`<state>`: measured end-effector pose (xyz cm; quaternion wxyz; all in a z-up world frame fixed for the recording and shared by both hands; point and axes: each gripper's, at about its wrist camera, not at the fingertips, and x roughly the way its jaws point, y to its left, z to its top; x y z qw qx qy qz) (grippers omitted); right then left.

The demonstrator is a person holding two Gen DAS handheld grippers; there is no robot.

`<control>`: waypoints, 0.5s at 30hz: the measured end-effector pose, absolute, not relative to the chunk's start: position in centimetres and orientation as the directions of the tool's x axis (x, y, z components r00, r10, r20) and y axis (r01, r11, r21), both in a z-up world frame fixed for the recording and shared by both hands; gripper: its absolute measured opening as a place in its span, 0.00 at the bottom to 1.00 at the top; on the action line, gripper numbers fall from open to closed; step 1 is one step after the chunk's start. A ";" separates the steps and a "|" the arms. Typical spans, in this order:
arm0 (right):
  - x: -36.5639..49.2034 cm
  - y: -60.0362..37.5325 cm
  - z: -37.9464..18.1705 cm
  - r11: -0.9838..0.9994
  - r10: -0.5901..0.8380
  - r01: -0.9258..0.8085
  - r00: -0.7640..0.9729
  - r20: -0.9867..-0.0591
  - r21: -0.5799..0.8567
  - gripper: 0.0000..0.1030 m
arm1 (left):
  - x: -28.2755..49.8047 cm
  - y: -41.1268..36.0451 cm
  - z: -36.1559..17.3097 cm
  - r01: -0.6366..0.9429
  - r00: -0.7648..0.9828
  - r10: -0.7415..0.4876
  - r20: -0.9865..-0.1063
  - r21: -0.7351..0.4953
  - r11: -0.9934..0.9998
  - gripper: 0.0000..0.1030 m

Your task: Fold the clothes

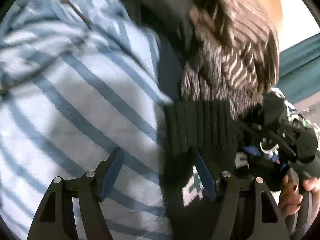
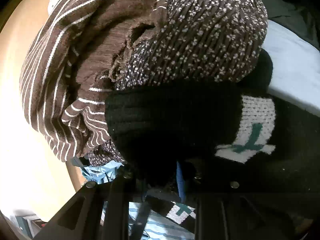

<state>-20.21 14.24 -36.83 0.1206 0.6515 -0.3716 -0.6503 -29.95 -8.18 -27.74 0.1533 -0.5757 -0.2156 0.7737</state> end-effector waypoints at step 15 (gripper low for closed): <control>-16.3 17.9 -33.7 -0.692 -0.681 -0.211 -0.123 -0.721 0.690 0.25 | -26.2 -5.3 -20.7 -0.290 -0.413 0.617 -0.670 -0.545 -0.787 0.14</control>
